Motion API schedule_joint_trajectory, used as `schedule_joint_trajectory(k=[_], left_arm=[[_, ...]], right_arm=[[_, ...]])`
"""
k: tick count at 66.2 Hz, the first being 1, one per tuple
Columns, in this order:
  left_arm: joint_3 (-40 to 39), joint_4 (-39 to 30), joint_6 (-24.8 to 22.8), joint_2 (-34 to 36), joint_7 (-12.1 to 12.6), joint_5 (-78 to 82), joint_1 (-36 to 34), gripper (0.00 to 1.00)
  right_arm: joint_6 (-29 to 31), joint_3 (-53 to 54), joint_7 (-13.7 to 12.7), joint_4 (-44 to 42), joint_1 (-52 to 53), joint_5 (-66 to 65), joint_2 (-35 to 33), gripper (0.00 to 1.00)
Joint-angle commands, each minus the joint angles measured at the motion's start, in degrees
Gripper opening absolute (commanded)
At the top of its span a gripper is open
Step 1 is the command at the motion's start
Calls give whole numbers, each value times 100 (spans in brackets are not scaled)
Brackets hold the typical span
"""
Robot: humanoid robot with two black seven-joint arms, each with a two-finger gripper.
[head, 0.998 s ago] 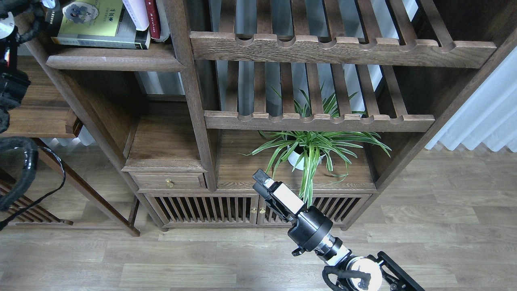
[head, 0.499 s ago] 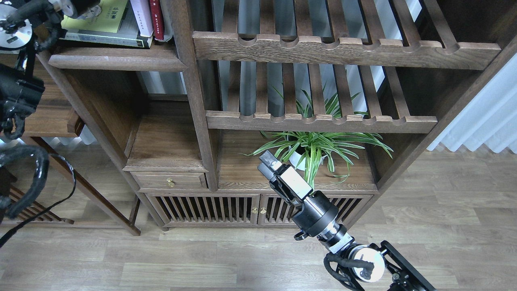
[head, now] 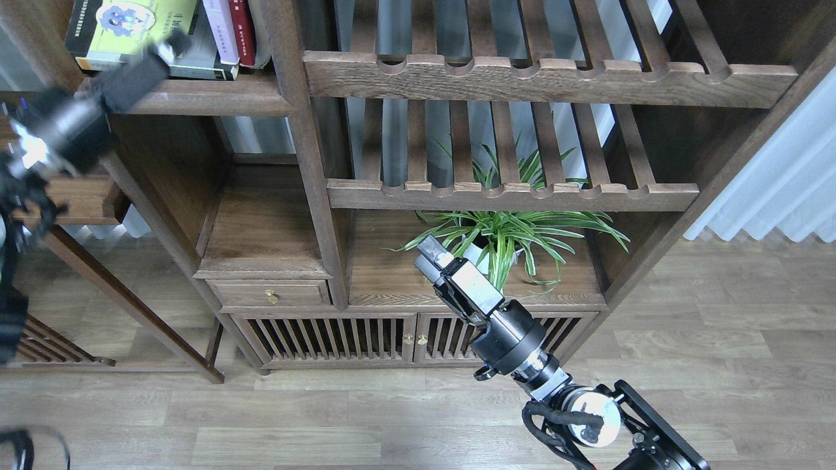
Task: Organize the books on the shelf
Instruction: 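Push the white booklet farther into the upper-left compartment with the left gripper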
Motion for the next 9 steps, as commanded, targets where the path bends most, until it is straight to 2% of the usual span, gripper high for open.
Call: schedule_joint_trajectory(k=[1, 9], left_arm=[[260, -93, 0, -255, 2, -157, 714, 100], [313, -76, 0, -782, 2, -227, 1373, 100]], right_arm=[[0, -1, -1, -8, 48, -16, 0, 98], [0, -1, -1, -26, 83, -16, 0, 99]])
